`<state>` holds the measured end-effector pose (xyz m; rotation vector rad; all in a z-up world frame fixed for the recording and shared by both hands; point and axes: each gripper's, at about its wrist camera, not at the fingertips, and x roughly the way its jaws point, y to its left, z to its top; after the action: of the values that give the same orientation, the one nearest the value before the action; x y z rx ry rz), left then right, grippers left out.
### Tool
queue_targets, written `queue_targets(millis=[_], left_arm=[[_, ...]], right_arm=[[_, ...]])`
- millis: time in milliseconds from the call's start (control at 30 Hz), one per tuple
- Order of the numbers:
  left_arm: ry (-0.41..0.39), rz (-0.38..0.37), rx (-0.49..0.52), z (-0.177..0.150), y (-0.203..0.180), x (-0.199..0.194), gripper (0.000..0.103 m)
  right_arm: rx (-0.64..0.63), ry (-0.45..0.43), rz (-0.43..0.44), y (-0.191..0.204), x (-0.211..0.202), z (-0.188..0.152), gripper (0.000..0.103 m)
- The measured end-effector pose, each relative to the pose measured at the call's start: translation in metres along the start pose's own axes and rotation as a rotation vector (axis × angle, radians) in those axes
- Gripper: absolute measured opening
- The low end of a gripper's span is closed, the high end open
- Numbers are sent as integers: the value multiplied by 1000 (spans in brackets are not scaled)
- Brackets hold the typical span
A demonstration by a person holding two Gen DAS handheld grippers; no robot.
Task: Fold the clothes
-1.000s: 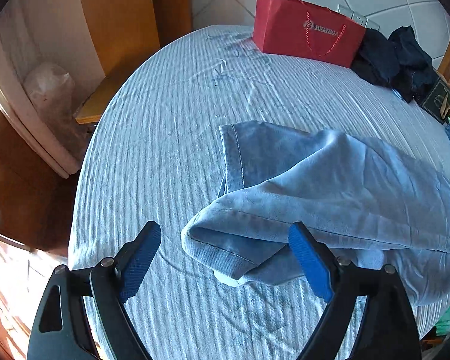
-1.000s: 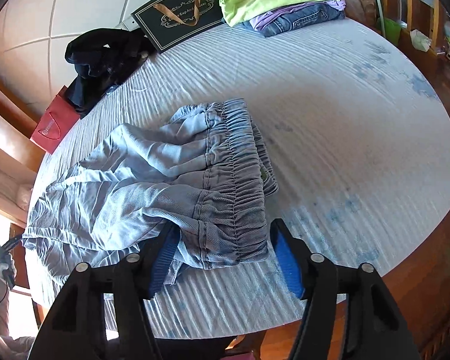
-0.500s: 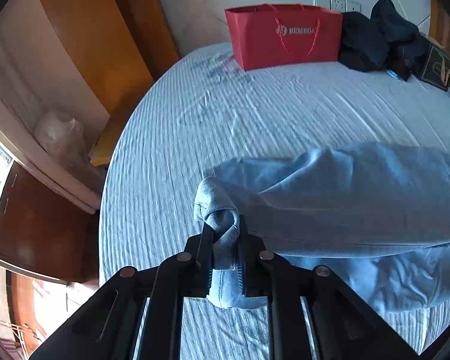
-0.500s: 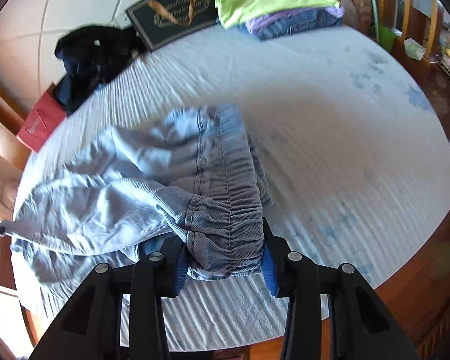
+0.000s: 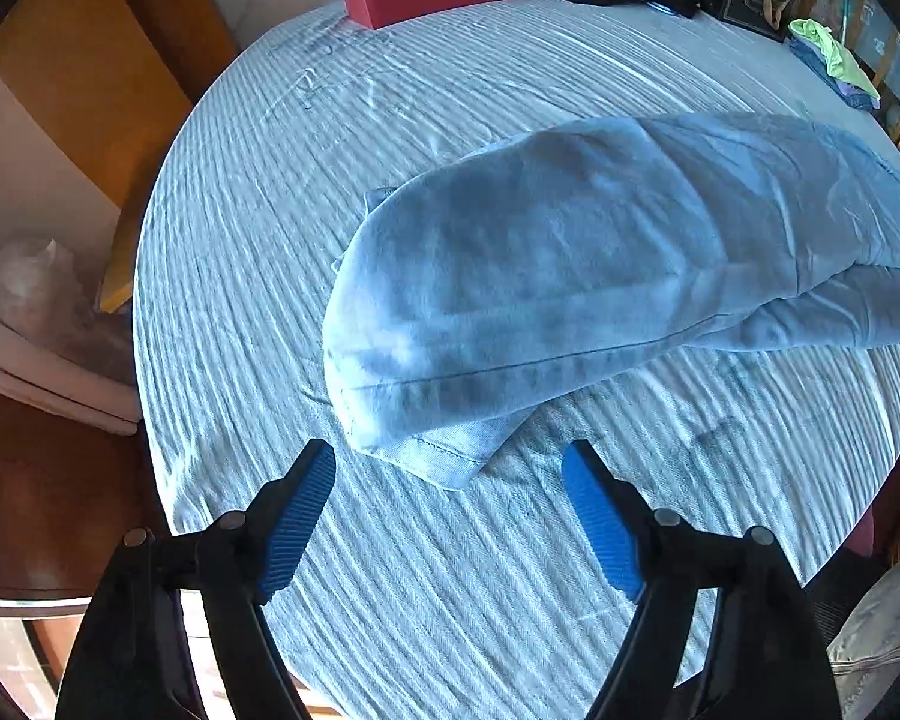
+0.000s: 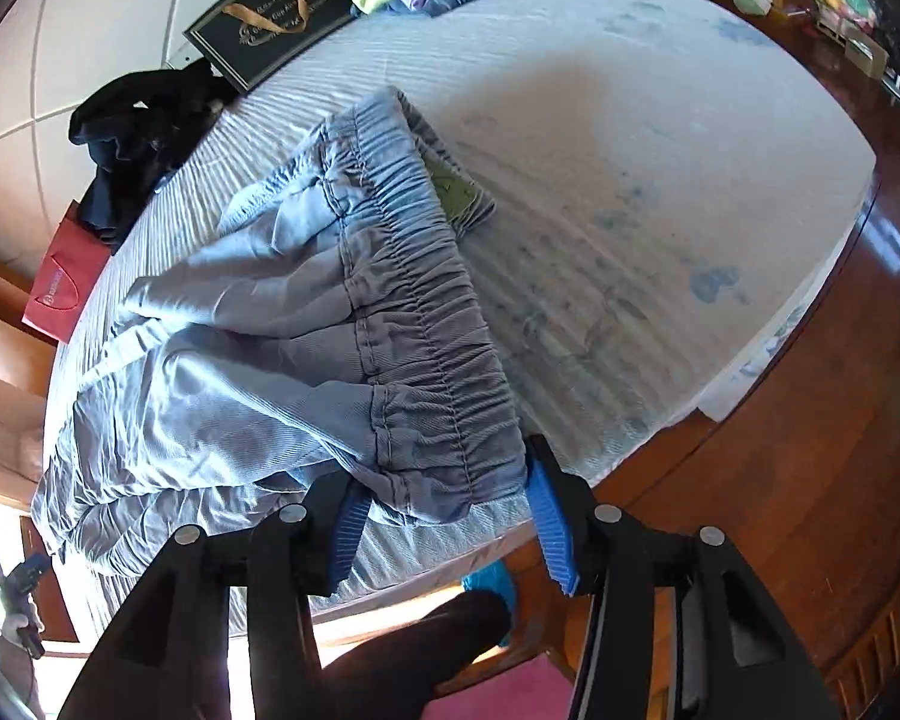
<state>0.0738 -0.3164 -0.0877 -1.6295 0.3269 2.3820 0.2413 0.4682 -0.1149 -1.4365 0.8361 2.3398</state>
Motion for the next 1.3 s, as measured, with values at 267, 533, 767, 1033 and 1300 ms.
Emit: queue_targets(millis=[267,533,767,1033,1300], left_arm=[[-94,0,-245,68,50,-3,79],[34,-37,-188,74,21,57,77],[-8,-149,-35,42,-31,34,6],[-108,-70,-125,60,5,9,82],[-2,-2,-145,81,16,66,80]], right_arm=[[-35,-54,-56,13,-30,24,63],[-85,-19,-90,34,-22,31,63],[-61,35,-105,31,1,23,63],[-61,65,-116,36,17,21,64],[-54,-5,-102,29,-11,29,64]])
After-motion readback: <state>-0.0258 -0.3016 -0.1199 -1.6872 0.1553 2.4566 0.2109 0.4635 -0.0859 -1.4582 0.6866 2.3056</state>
